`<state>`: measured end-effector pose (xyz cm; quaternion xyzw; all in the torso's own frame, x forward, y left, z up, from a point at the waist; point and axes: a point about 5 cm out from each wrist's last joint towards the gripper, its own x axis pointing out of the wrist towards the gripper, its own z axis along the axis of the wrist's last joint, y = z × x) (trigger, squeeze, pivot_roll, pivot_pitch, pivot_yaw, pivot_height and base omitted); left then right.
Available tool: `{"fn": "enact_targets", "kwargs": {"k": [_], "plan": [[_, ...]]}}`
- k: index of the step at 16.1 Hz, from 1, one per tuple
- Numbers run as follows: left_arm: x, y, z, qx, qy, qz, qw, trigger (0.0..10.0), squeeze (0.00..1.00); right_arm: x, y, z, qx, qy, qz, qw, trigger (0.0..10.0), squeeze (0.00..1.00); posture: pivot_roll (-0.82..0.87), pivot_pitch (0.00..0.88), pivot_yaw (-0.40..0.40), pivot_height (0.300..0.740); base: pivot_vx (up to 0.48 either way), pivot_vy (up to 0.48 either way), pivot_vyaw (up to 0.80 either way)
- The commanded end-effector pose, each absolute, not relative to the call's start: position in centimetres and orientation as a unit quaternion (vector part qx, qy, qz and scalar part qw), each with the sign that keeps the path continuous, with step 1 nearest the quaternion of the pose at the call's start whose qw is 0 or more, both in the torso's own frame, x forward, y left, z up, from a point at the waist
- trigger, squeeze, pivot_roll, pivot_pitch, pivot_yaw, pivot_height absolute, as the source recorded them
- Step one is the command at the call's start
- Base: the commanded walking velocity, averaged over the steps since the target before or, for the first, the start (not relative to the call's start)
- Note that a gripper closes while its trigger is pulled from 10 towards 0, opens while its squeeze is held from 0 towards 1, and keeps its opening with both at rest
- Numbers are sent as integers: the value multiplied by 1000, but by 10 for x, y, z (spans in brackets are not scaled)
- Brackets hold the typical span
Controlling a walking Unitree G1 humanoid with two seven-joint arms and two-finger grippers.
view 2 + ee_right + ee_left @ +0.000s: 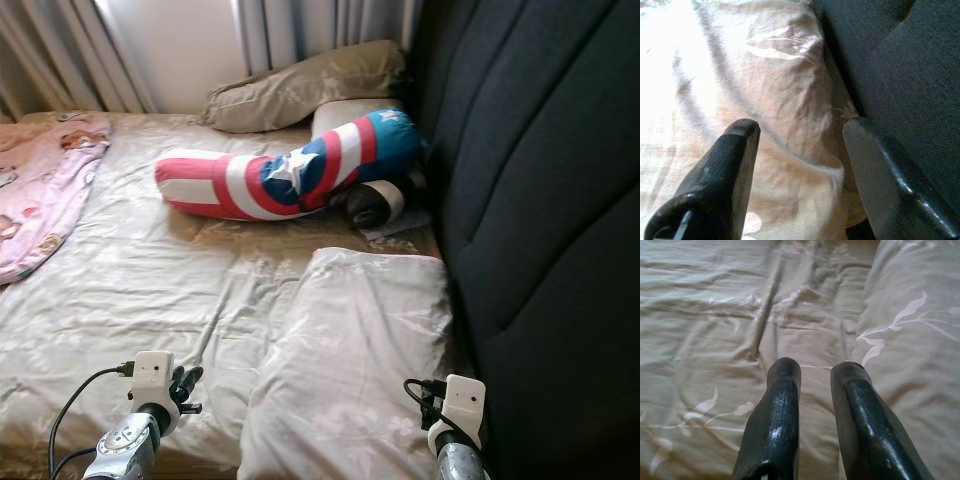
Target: Clean up the room
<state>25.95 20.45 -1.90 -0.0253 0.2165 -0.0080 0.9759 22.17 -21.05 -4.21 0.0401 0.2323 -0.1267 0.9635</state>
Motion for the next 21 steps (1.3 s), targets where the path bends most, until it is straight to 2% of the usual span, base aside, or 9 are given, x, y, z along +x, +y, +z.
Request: {"fn": "enact_targets", "kwargs": {"k": [1,5,17,21], "plan": [[257,206,-21,-18,223,-9,975,10000,0,221,-209,-44,43,240,-125,962,10000,0,-36,33,-28,740,0,-337,0],[257,207,-21,-23,224,-4,974,10000,0,222,-207,-44,47,243,-121,961,10000,0,-37,42,-28,740,0,-79,-520],[257,207,-20,-28,217,-9,976,10000,0,218,-203,-47,48,249,-121,960,10000,0,-32,62,-25,740,0,0,0],[257,206,-20,-27,219,-8,975,10000,0,219,-204,-47,47,250,-119,960,10000,0,-32,65,-32,740,-178,0,0]]}}
